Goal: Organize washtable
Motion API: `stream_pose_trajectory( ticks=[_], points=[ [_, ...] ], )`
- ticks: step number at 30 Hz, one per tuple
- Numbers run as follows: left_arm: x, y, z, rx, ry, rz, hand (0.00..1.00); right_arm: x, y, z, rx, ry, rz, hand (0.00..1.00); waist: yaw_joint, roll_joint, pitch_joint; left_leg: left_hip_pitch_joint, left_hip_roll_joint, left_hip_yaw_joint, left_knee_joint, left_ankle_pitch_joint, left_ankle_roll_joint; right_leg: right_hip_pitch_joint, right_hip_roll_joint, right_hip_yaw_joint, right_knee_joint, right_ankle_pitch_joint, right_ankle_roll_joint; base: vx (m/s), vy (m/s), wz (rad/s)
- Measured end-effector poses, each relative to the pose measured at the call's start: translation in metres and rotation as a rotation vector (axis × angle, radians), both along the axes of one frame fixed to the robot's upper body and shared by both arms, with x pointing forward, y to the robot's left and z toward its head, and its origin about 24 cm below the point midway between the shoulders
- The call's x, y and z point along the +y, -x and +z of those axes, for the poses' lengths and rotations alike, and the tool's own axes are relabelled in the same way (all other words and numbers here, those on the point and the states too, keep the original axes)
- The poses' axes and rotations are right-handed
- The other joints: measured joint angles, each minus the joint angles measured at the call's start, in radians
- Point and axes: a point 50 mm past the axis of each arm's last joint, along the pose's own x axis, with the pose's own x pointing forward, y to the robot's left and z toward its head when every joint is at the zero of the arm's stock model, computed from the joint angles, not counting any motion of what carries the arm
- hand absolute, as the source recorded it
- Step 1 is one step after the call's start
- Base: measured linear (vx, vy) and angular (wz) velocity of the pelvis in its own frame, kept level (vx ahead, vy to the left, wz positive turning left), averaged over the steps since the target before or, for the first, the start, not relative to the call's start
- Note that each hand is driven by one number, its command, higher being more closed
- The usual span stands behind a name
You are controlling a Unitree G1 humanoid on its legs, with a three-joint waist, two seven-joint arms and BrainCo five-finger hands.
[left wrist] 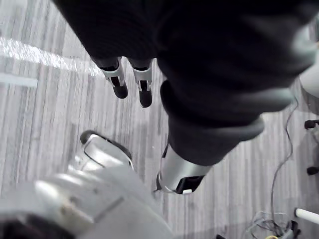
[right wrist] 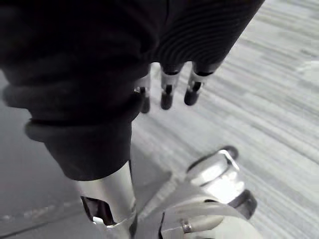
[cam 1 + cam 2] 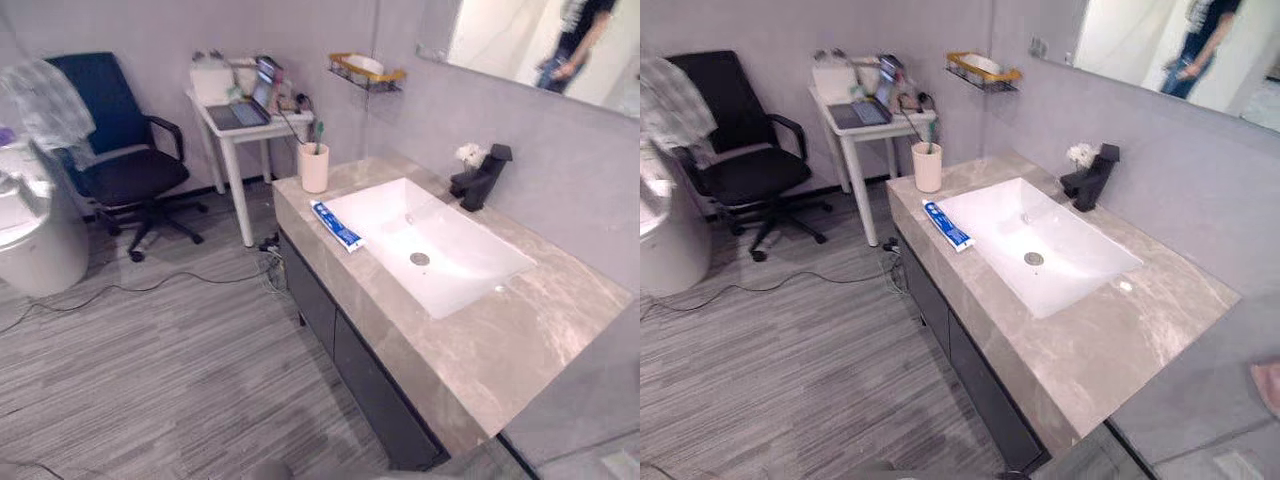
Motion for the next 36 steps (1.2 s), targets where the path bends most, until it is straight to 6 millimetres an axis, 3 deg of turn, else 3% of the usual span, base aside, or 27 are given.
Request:
stream_pose_trajectory(
  ticks=[3,5,7,9,10,11,13,14,15,16,17,18,19,20,22,25,28,29,36],
  points=[
    [0.008,0.001,0.002,-0.003,-0.022,0.001,0.0,0.004,0.002,-0.002,0.017,-0.005,-0.015,0.0,0.004,-0.018,0.005,0.024,-0.014,0.034,-0.016,0.0,0.0,-0.003,-0.015,0.047,-0.056,0.011,-0.018,0.0,0.174,-0.71],
    [0.013,-0.001,0.003,-0.005,-0.036,-0.012,0.0,0.008,0.001,-0.002,0.011,-0.015,-0.029,0.0,0.001,-0.032,0.003,0.05,-0.014,0.062,-0.018,-0.008,0.016,-0.004,-0.018,0.071,-0.057,0.013,-0.022,0.0,0.065,-0.71],
    [0.009,-0.006,0.003,-0.01,-0.026,-0.058,0.0,0.013,0.0,-0.003,-0.001,-0.032,-0.066,0.0,0.004,-0.045,0.004,0.067,-0.023,0.11,-0.014,-0.022,0.043,-0.024,-0.031,0.109,-0.063,0.028,-0.05,0.01,0.067,-0.9],
    [0.005,-0.011,0.002,-0.008,-0.022,-0.098,0.0,0.012,-0.003,-0.002,-0.015,-0.033,-0.083,0.0,0.006,-0.04,0.003,0.078,-0.022,0.171,-0.014,-0.035,0.064,-0.056,-0.036,0.134,-0.062,0.051,-0.133,0.01,0.083,-1.14],
    [0.004,-0.01,0.002,-0.003,-0.024,-0.11,0.0,0.011,-0.005,-0.002,-0.027,-0.029,-0.085,0.0,0.008,-0.039,0.002,0.094,-0.018,0.217,-0.039,-0.038,0.069,-0.083,-0.043,0.121,-0.057,0.069,-0.221,-0.01,0.061,-1.18],
    [0.001,-0.01,0.001,0.001,-0.02,-0.111,0.0,0.01,-0.008,-0.001,-0.044,-0.025,-0.091,0.0,0.007,-0.039,0.002,0.109,-0.005,0.264,-0.061,-0.039,0.071,-0.112,-0.05,0.077,-0.036,0.101,-0.283,-0.01,0.035,-1.33],
    [0.002,-0.007,0.001,0.015,-0.033,-0.115,0.0,0.008,-0.01,0.0,-0.059,-0.021,-0.103,0.0,0.002,-0.027,0.006,0.131,0.031,0.334,-0.062,-0.042,0.079,-0.172,-0.046,-0.11,0.099,0.142,-0.237,0.04,-0.043,-1.04],
    [0.001,-0.005,0.001,0.021,-0.032,-0.117,0.0,0.009,-0.006,0.001,-0.054,-0.018,-0.109,0.0,0.006,-0.027,0.006,0.164,0.039,0.376,-0.062,-0.049,0.09,-0.183,-0.06,-0.27,0.185,0.133,-0.191,0.11,-0.028,-1.23],
    [-0.001,-0.005,0.0,0.021,-0.026,-0.102,0.0,0.01,-0.001,0.0,-0.044,-0.017,-0.101,0.0,0.007,-0.032,0.012,0.196,0.033,0.417,-0.066,-0.063,0.096,-0.185,-0.075,-0.362,0.182,0.175,-0.116,0.1,-0.01,-1.26],
    [-0.001,-0.003,0.0,0.022,-0.023,-0.086,0.0,0.008,-0.001,0.001,-0.048,-0.01,-0.093,0.0,0.008,-0.024,0.008,0.204,0.028,0.417,-0.085,-0.064,0.1,-0.182,-0.07,-0.394,0.152,0.194,-0.113,0.09,0.024,-1.45],
    [-0.011,-0.003,-0.002,0.019,0.004,-0.059,0.0,-0.001,-0.005,0.003,-0.065,0.014,-0.082,0.0,0.023,0.01,-0.009,0.214,0.045,0.463,-0.137,-0.034,0.118,-0.186,-0.076,-0.501,0.186,0.139,-0.126,0.09,-0.024,-1.0],
    [-0.009,-0.005,-0.002,0.014,-0.001,-0.061,0.0,0.0,-0.001,0.003,-0.057,0.013,-0.088,0.0,0.018,0.001,-0.008,0.219,0.035,0.478,-0.149,-0.023,0.105,-0.181,-0.116,-0.595,0.294,0.055,-0.127,0.12,-0.035,-0.9],
    [-0.006,-0.006,-0.001,0.012,-0.008,-0.059,0.0,0.0,0.003,0.002,-0.041,0.01,-0.089,0.0,0.019,-0.01,-0.008,0.242,0.021,0.49,-0.162,-0.018,0.1,-0.137,-0.143,-0.678,0.272,0.006,-0.108,0.12,-0.038,-0.48],
    [-0.006,-0.008,-0.001,0.008,-0.007,-0.056,0.0,0.001,0.006,0.001,-0.029,0.007,-0.09,0.0,0.026,-0.019,-0.007,0.257,0.01,0.505,-0.166,-0.016,0.096,-0.121,-0.139,-0.707,0.219,-0.007,-0.096,0.16,-0.024,-0.75],
    [-0.017,-0.005,-0.005,0.014,0.035,-0.023,0.0,-0.008,0.005,0.002,-0.025,0.028,-0.077,0.0,0.03,0.026,-0.018,0.267,0.03,0.525,-0.213,0.013,0.104,-0.044,-0.04,-0.684,0.006,0.083,-0.098,0.18,-0.027,-0.72],
    [-0.023,-0.005,-0.005,0.003,0.052,-0.002,0.0,-0.013,0.003,0.004,-0.028,0.04,-0.067,0.0,0.051,0.045,-0.022,0.3,0.034,0.545,-0.244,0.035,0.099,0.03,0.022,-0.623,-0.203,0.196,-0.101,0.08,-0.032,-0.66],
    [-0.022,-0.007,-0.005,-0.005,0.05,-0.01,0.0,-0.01,0.003,0.003,-0.032,0.028,-0.074,0.0,0.053,0.032,-0.022,0.301,0.023,0.54,-0.258,0.035,0.098,0.06,0.033,-0.614,-0.294,0.247,-0.096,0.0,0.013,-0.18],
    [-0.013,-0.02,-0.002,-0.03,0.038,-0.093,0.0,-0.001,-0.004,0.001,-0.054,-0.002,-0.096,0.0,0.056,0.003,0.022,0.298,-0.044,0.435,-0.288,0.0,0.119,0.049,-0.014,-0.616,-0.322,0.305,-0.051,0.0,0.0,0.0],
    [-0.012,-0.02,-0.002,-0.034,0.038,-0.089,0.0,-0.001,-0.004,0.002,-0.061,-0.007,-0.123,0.0,0.053,0.004,0.022,0.271,-0.046,0.421,-0.289,0.0,0.119,0.029,-0.017,-0.626,-0.322,0.304,-0.05,-0.01,0.0,0.03]
  ],
)
